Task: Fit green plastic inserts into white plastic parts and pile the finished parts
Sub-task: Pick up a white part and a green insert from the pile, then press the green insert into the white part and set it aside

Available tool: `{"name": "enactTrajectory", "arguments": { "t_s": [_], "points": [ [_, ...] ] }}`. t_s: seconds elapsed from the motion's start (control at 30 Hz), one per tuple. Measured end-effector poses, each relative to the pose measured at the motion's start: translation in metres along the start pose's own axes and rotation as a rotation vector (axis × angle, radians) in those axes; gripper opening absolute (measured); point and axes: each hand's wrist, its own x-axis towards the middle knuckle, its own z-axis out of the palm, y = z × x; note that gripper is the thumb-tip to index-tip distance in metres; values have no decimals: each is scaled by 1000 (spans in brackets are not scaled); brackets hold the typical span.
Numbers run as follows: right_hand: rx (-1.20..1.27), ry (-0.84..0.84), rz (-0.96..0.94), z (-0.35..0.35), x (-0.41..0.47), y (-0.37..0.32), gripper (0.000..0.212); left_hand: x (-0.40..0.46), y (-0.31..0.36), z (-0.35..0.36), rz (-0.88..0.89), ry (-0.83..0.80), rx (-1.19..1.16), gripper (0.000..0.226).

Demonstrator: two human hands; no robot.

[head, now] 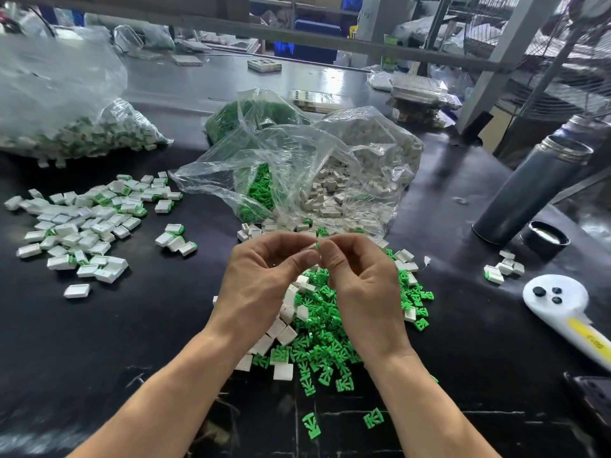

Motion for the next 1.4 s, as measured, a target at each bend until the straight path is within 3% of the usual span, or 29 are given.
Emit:
{"name": "enactTrajectory", "arguments": {
  "t_s": [0.2,0.37,0.43,0.6,0.7,0.9,1.03,1.17,1.3,1.4],
  "points": [
    [-72,-4,10,-1,-1,1,13,-2,-1,-4,61,-11,196,22],
    [-71,30,63,-3,0,2,22,1,-1,-21,211,21,654,11],
    [-79,53,80,-6,1,2,25,7,-3,-37,162,49,851,12],
    [-115,76,88,-12,3,2,29,25,-10,-82,-76,304,1180,13],
    [-163,91,79,-14,4,4,27,30,-12,-95,-168,388,1205,14],
    [-304,85,119,-25,8,6,24,35,-13,-104,-153,492,1260,25],
    [-495,-16,166,-34,11,5,21,34,-8,-92,-118,378,1123,11],
    [-629,-109,230,-44,14,-2,12,28,-5,-76,-311,191,1002,28],
    [-662,-153,212,-52,16,-8,2,24,-7,-68,-335,148,996,28],
    [-707,-258,216,-50,14,-10,7,23,-7,-65,-338,154,988,24]
  ]
}}
